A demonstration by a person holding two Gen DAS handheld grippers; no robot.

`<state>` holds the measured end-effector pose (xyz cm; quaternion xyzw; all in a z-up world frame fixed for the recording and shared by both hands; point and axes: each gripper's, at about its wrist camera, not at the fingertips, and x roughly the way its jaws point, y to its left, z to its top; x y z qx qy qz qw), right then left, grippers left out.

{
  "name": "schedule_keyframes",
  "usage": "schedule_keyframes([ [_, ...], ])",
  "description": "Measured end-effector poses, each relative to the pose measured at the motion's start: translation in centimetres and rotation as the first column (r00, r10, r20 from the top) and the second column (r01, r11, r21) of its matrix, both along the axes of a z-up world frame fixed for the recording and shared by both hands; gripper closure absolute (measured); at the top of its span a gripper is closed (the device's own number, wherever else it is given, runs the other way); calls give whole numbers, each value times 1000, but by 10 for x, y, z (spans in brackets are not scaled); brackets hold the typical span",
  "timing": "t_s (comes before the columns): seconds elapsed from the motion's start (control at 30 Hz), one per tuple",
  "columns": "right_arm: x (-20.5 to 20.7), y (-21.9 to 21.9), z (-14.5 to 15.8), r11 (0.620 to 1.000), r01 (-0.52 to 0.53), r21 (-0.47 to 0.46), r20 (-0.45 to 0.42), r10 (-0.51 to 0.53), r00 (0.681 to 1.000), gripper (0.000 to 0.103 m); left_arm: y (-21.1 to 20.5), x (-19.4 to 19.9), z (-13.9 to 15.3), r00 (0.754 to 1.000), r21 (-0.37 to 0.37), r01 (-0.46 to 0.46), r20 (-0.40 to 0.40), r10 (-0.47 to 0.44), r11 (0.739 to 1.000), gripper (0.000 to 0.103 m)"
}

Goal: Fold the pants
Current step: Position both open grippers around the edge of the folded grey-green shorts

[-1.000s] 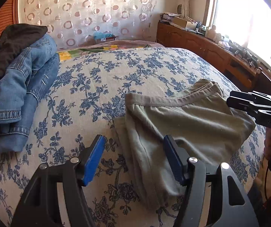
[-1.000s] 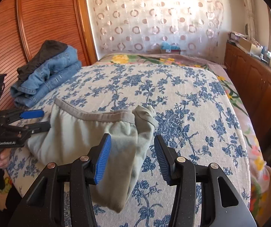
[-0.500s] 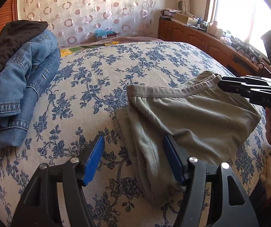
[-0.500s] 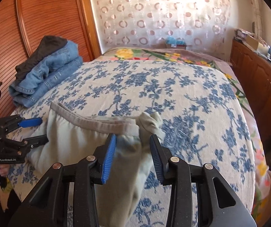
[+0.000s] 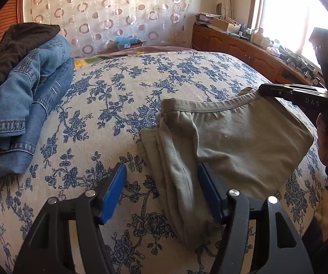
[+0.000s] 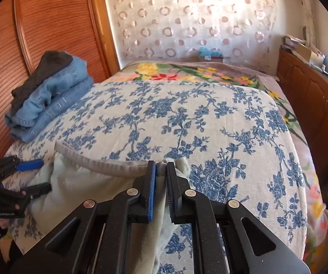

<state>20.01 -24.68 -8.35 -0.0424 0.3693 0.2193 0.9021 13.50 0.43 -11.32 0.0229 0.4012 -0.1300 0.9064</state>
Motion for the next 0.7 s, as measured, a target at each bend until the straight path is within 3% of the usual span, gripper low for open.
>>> schedule_keyframes([
  [0.03, -2, -2, -1, 1000, 13, -8, 1, -13, 1000, 80, 0, 0, 0, 1000, 1, 0, 0, 0, 1000, 38],
  [0.23, -13, -12, -7, 1000, 23, -4, -23, -23, 999, 55, 0, 0, 0, 1000, 1, 0, 0, 0, 1000, 38],
  [0.5, -10, -14, -23, 1000, 20, 1, -92, -20, 996, 48, 0, 0, 0, 1000, 0, 1, 0, -1, 1000, 38],
  [0.7, -12, -10, -24, 1000, 10, -14, -92, -11, 996, 45, 0, 1, 0, 1000, 1, 1, -1, -1, 1000, 38],
])
